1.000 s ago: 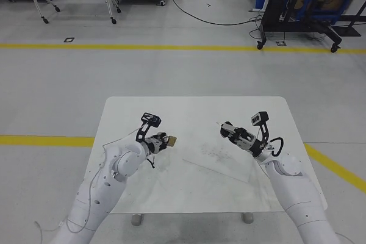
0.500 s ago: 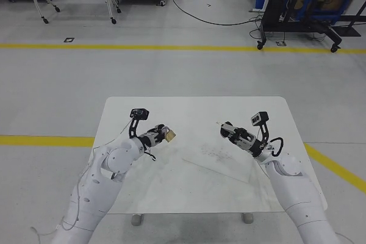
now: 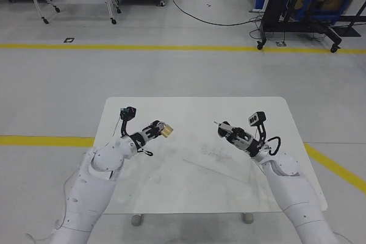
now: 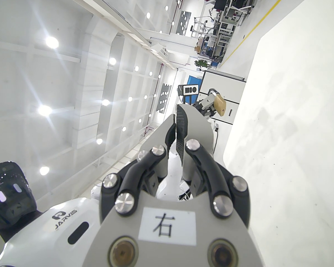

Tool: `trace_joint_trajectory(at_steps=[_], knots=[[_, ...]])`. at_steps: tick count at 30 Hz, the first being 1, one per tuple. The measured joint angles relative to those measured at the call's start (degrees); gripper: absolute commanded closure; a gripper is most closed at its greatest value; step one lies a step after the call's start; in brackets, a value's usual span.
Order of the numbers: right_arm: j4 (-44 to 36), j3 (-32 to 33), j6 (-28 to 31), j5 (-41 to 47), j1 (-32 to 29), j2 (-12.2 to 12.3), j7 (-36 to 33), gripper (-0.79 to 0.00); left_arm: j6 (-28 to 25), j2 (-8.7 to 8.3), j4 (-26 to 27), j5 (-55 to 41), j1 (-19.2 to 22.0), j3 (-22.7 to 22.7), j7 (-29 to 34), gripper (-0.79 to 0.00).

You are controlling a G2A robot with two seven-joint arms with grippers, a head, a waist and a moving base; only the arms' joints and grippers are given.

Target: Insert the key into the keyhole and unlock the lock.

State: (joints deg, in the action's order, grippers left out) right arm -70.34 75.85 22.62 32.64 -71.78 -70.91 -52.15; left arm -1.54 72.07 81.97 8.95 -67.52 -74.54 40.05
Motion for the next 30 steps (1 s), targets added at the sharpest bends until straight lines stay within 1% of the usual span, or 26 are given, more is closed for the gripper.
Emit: trace_joint_trajectory(at_steps=[3, 6, 8, 10, 13, 19, 23, 30], knots=[[2.1, -4.51, -0.82, 3.97, 2.12, -1.36, 1.22, 0.0, 2.81, 0.26, -5.35, -18.59, 2.28, -1.95, 6.98, 0.0], [5.15, -8.58, -0.02, 6.9, 4.59, -2.81, 3.04, 0.0, 5.24, 0.53, -9.68, -30.45, 4.38, -1.45, 13.02, 0.0], [6.85, -10.48, 0.95, 8.7, 5.86, -3.62, 3.78, 0.0, 6.82, 0.72, -11.88, -34.7, 5.64, -0.58, 15.88, 0.0], [8.57, -12.16, 2.76, 10.1, 7.0, -4.43, 4.64, 0.0, 7.91, 0.88, -13.74, -35.91, 7.11, 0.99, 18.67, 0.0], [10.3, -13.74, 5.31, 11.18, 8.05, -5.29, 5.21, 0.0, 8.21, 1.05, -15.4, -33.72, 8.96, 3.77, 21.86, 0.0], [12.21, -15.66, 6.7, 10.39, 9.17, -6.19, 5.12, 0.0, 9.08, 1.73, -18.15, -34.77, 10.84, 7.59, 23.93, 0.0], [12.36, -16.71, 6.6, 9.81, 9.51, -6.62, 4.57, 0.0, 10.03, 1.93, -20.23, -36.7, 11.92, 8.3, 24.7, 0.0], [10.47, -17.51, 5.58, 9.35, 9.19, -6.91, 1.71, 0.0, 13.46, 1.75, -25.01, -41.11, 13.96, 6.64, 24.27, 0.0]])
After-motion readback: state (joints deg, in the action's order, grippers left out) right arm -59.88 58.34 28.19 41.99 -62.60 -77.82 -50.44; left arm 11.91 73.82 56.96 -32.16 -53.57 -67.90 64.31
